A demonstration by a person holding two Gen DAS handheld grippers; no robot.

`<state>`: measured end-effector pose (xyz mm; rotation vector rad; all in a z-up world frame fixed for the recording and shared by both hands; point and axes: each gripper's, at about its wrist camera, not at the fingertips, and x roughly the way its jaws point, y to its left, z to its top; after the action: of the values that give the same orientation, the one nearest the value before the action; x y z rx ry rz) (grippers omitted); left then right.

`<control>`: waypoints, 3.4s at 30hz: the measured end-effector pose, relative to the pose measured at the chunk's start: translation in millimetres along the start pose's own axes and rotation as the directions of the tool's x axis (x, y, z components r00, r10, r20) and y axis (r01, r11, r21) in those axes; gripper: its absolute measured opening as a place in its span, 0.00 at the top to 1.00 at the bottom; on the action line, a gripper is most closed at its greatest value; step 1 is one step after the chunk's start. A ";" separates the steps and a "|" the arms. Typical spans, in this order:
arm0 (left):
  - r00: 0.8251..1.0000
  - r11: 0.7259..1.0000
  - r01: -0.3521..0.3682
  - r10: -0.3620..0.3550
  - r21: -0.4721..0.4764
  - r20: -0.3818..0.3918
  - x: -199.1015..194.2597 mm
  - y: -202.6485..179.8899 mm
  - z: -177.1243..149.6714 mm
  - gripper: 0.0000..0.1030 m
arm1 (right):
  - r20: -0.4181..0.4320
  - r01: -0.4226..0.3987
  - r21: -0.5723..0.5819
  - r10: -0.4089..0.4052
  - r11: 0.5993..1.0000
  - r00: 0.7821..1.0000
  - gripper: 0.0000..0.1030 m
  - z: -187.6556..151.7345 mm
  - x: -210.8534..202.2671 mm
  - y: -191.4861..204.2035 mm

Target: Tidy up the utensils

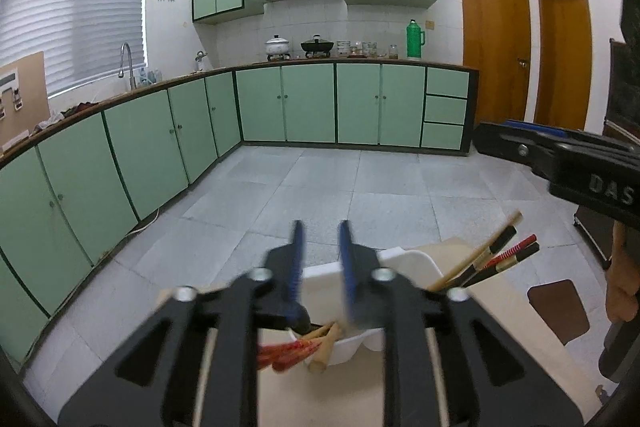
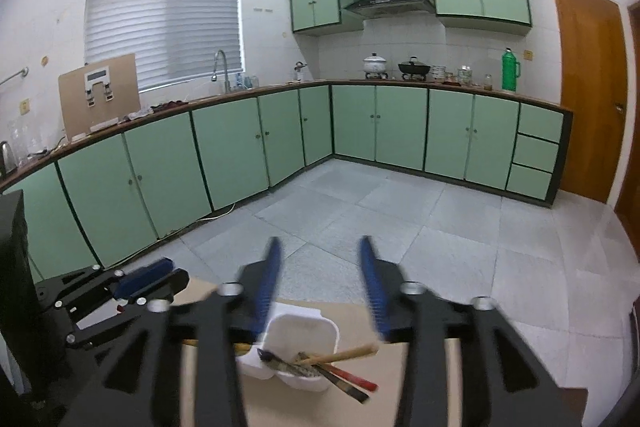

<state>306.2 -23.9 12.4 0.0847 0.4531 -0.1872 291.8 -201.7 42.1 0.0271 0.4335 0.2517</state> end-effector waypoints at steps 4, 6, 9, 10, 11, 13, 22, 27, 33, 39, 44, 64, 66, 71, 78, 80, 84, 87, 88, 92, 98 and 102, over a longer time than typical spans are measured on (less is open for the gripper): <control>1.000 1.000 0.003 -0.003 -0.001 0.019 -15.3 1.0 -5.2 0.58 | 0.011 0.016 0.023 -0.017 1.000 1.000 0.34 -5.8 -13.0 -7.2; 1.000 1.000 0.003 -0.003 -0.003 0.025 -23.6 0.8 -8.4 0.52 | 0.020 0.023 0.030 -0.023 0.999 1.000 0.27 -11.0 -24.0 -10.2; 0.999 1.000 0.009 -0.008 -0.015 0.034 -39.8 2.5 -15.6 0.39 | 0.034 0.032 0.040 -0.033 0.999 0.999 0.17 -17.3 -39.1 -13.8; 0.999 1.000 0.009 -0.008 -0.021 0.034 -46.5 3.5 -19.6 0.36 | 0.038 0.035 0.045 -0.037 0.998 0.999 0.15 -19.9 -44.6 -14.9; 0.999 1.000 0.010 -0.009 -0.025 0.031 -50.3 3.5 -22.0 0.32 | 0.043 0.036 0.051 -0.039 0.998 0.998 0.12 -23.8 -51.9 -16.1; 1.000 0.999 0.013 -0.012 -0.034 0.027 -59.5 3.1 -28.6 0.25 | 0.047 0.048 0.060 -0.051 0.997 0.998 0.06 -31.4 -64.5 -18.0; 1.000 0.998 0.010 -0.008 -0.062 0.022 -110.0 -10.4 -59.4 0.13 | 0.038 0.020 0.064 -0.022 0.998 0.999 0.06 -71.3 -115.1 -11.4; 1.000 0.998 0.007 -0.005 -0.069 0.025 -139.9 -18.7 -72.9 0.12 | 0.032 -0.004 0.057 0.003 0.998 0.999 0.06 -91.3 -142.2 1.8; 0.999 0.997 0.001 0.002 -0.076 0.034 -171.3 -27.8 -83.0 0.12 | 0.019 -0.031 0.043 0.030 0.999 0.999 0.06 -106.4 -165.7 16.1; 0.999 0.997 0.009 -0.005 -0.077 0.051 -192.4 -30.4 -82.1 0.12 | 0.027 -0.036 0.025 0.035 0.999 0.999 0.06 -108.5 -184.1 27.3; 0.997 0.997 0.006 -0.001 -0.078 0.074 -207.4 -30.9 -79.4 0.12 | 0.044 -0.025 0.008 0.024 1.000 0.999 0.06 -104.1 -195.6 33.2; 0.991 0.998 -0.002 0.009 -0.057 0.132 -239.9 -34.6 -74.4 0.11 | 0.055 -0.013 -0.030 0.015 0.999 0.998 0.06 -98.7 -206.7 46.2; 0.991 0.998 -0.001 0.008 -0.057 0.133 -239.8 -34.5 -74.4 0.11 | 0.057 -0.011 -0.034 0.013 0.999 0.998 0.06 -99.2 -207.1 46.9; 0.990 0.999 -0.003 0.010 -0.054 0.138 -244.4 -34.6 -76.0 0.11 | 0.060 -0.013 -0.034 0.015 0.999 0.998 0.06 -99.8 -208.3 47.7; 0.990 0.999 -0.005 0.012 -0.052 0.142 -247.8 -33.1 -75.1 0.11 | 0.061 -0.013 -0.034 0.015 0.999 0.998 0.06 -99.6 -208.6 46.8; 0.990 0.999 -0.006 0.014 -0.052 0.142 -248.2 -32.6 -75.3 0.11 | 0.061 -0.012 -0.034 0.015 0.999 0.998 0.06 -99.7 -208.7 46.7; 0.990 0.999 -0.007 0.014 -0.052 0.143 -247.7 -32.4 -74.5 0.11 | 0.061 -0.013 -0.034 0.015 0.999 0.998 0.06 -99.5 -209.1 46.6; 0.990 0.999 -0.008 0.015 -0.050 0.142 -247.4 -32.3 -74.2 0.11 | 0.061 -0.013 -0.034 0.015 0.999 0.998 0.06 -98.9 -209.4 46.5; 0.990 0.999 -0.007 0.015 -0.051 0.142 -247.4 -32.0 -74.2 0.11 | 0.062 -0.013 -0.034 0.015 0.999 0.998 0.06 -99.1 -209.5 46.6; 0.990 0.999 -0.010 0.017 -0.051 0.142 -246.7 -32.3 -73.7 0.11 | 0.063 -0.013 -0.034 0.015 0.999 0.998 0.06 -98.4 -210.0 47.4; 0.990 0.999 -0.010 0.018 -0.052 0.142 -246.2 -31.6 -73.7 0.11 | 0.061 -0.013 -0.034 0.015 0.999 0.998 0.06 -98.5 -209.7 47.8; 0.990 0.999 -0.012 0.019 -0.052 0.140 -245.9 -31.9 -73.5 0.11 | 0.060 -0.013 -0.033 0.015 0.999 0.998 0.06 -98.3 -210.0 47.4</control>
<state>51.6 -6.6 54.1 0.0252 0.3160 -0.1648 55.2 -210.3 43.2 0.0063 0.3689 0.2709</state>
